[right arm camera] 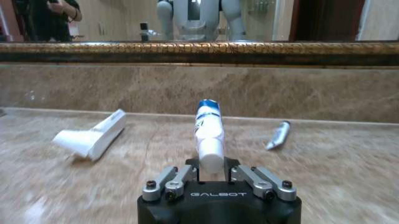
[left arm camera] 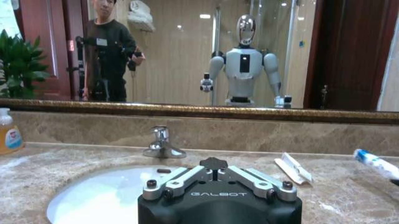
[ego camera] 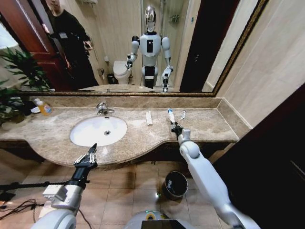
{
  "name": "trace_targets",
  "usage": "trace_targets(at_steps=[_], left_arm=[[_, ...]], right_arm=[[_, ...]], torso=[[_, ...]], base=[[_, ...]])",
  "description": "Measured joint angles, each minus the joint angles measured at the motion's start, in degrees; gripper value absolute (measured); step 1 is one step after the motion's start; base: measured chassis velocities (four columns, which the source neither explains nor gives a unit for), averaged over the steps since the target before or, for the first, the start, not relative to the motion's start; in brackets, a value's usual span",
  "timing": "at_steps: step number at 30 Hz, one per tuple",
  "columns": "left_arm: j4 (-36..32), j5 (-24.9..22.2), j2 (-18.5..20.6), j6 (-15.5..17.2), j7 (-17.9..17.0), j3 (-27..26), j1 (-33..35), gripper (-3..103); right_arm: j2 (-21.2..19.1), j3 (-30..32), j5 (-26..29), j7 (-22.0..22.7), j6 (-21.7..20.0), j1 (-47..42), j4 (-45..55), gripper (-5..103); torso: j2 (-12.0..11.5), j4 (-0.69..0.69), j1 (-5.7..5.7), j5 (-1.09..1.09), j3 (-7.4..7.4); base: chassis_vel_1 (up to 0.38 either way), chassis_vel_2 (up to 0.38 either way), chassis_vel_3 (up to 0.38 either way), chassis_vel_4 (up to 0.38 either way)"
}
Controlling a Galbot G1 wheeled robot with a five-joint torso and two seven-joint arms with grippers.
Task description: Pick up the trash from the sink and place it in the trash bin.
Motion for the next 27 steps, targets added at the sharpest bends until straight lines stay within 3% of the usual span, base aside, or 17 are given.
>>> trace_targets(at_steps=[8, 18, 24, 27], left_arm=[[0.0, 0.0, 0.0, 0.0, 0.0, 0.0, 0.0, 0], [0.0, 0.0, 0.0, 0.0, 0.0, 0.0, 0.0, 0], [0.0, 0.0, 0.0, 0.0, 0.0, 0.0, 0.0, 0], [0.0, 0.0, 0.0, 0.0, 0.0, 0.0, 0.0, 0]], right_arm=[[-4.3, 3.4, 1.8, 0.6, 0.8, -12.4, 12.1, 23], [-5.7, 8.3, 2.0, 0.8, 3.7, -25.4, 18.7, 23], [-5.6, 10.2, -0.5, -1.0, 8.7, -34.4, 19.9, 23], [-5.0, 10.2, -3.9, -2.2, 13.5, -40.2, 19.4, 23]], torso=[[0.0, 0.01, 0.00, 0.00, 0.00], [0.0, 0.01, 0.00, 0.01, 0.00], [0.0, 0.01, 0.00, -0.01, 0.00], [0.0, 0.01, 0.00, -0.01, 0.00]], base=[[0.000, 0.000, 0.000, 0.000], [0.000, 0.000, 0.000, 0.000], [0.000, 0.000, 0.000, 0.000], [0.000, 0.000, 0.000, 0.000]])
